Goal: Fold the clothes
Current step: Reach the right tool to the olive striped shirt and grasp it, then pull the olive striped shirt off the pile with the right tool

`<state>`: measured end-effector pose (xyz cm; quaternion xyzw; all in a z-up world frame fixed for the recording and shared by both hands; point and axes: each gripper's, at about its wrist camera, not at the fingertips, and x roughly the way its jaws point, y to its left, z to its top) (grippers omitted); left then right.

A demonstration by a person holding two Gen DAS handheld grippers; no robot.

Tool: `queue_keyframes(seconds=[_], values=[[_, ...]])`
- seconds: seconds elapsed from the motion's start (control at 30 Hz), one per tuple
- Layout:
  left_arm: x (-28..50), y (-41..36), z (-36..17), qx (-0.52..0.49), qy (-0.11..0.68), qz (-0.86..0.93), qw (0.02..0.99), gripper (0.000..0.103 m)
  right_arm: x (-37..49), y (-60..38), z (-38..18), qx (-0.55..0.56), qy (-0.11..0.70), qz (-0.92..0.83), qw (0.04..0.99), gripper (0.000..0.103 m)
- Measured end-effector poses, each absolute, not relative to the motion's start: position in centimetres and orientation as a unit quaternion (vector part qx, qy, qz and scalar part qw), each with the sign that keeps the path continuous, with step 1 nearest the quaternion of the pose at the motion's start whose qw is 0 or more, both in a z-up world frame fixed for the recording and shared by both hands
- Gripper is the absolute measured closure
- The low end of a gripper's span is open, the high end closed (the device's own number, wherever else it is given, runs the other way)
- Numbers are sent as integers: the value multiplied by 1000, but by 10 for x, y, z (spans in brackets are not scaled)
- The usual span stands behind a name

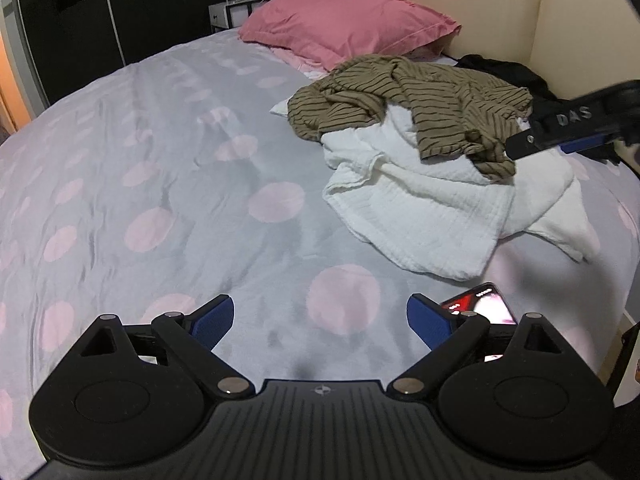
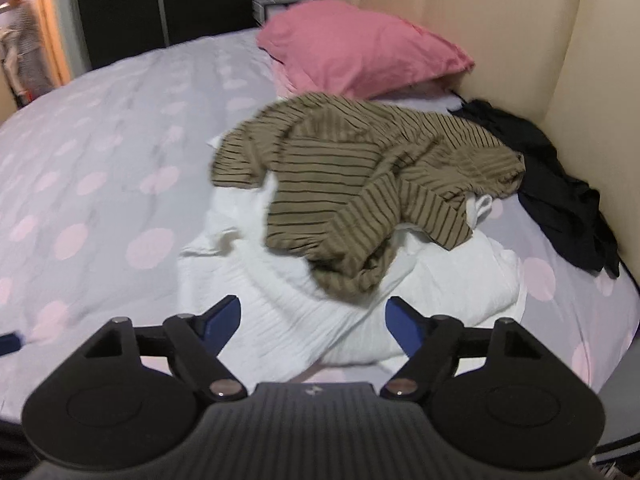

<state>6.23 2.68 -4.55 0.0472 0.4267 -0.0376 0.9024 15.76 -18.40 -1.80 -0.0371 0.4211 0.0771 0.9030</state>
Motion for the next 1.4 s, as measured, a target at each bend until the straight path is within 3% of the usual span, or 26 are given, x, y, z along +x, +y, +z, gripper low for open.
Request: queue_keyframes(seconds=[0.3,0.4,0.5,0.6,0.7,1.07,1.4], values=[[78,48,-61,46,439,-21,897,9,226,-180,-61,-76,442,81,890,33],[80,54,-65,44,443,-17,895,9,241,-176,-69,-85,440,77,891,49],[79,56,-66,44,444,-15,895,11,248,-178,-72,-62,447,85,888,82],[75,57,-65,46,442,-16,896,14,244,-175,-67,-68,442,88,890,91],[70,60,-60,46,442,-17,896,18,235,-173,-56,-58,436,107,892,94],[30,81,-32,59,421,6,905,18,153,-123,-14,-10,443,242,863,103],[-6,111,-17,72,411,35,908,18,89,-64,-3,-77,426,307,848,102]])
